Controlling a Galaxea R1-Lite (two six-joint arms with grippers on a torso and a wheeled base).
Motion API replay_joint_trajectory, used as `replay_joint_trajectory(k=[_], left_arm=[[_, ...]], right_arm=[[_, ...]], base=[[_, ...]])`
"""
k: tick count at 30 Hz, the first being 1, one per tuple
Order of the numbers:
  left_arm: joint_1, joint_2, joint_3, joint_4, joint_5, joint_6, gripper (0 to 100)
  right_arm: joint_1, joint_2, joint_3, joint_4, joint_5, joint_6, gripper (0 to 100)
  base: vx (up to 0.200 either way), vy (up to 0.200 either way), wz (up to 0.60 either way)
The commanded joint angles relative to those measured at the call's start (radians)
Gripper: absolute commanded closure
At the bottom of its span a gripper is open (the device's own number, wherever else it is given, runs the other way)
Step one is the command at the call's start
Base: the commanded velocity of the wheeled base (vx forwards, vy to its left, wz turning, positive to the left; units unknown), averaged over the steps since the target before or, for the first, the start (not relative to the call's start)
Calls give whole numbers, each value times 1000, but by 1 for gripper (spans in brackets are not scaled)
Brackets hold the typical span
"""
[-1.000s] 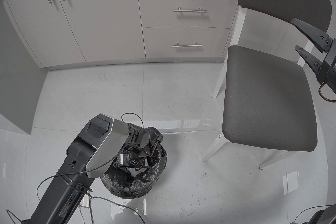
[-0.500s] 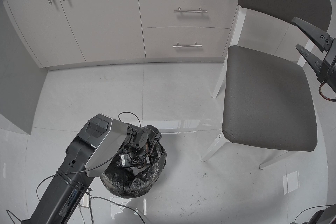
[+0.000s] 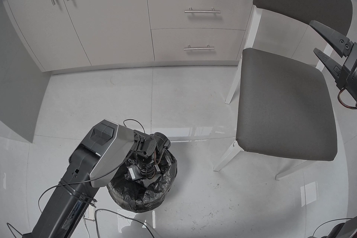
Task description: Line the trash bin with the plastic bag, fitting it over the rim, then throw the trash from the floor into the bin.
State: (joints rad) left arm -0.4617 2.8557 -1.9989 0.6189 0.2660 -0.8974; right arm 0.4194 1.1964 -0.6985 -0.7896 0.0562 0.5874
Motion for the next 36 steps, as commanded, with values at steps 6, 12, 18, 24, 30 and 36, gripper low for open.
replay_joint_trajectory(k=[6, 12, 18, 24, 30, 36], left_arm=[[5, -9, -1, 19, -11, -24, 100], [-11, -59, -1, 62, -10, -24, 100], [-69, -136, -1, 196, 32, -12, 100], [-101, -210, -1, 226, 49, -1, 100], [-137, -294, -1, 271, 101, 40, 100], [-184, -423, -1, 291, 122, 94, 100]], right_arm=[[1, 3, 1, 0, 1, 0, 0], [1, 3, 1, 0, 1, 0, 0], [2, 5, 1, 0, 1, 0, 0], [2, 11, 1, 0, 1, 0, 0], [2, 5, 1, 1, 11, 3, 0], [2, -6, 10, 3, 44, 0, 0]], base=[[0, 0, 0], [0, 0, 0], [0, 0, 0], [0, 0, 0], [0, 0, 0], [0, 0, 0]])
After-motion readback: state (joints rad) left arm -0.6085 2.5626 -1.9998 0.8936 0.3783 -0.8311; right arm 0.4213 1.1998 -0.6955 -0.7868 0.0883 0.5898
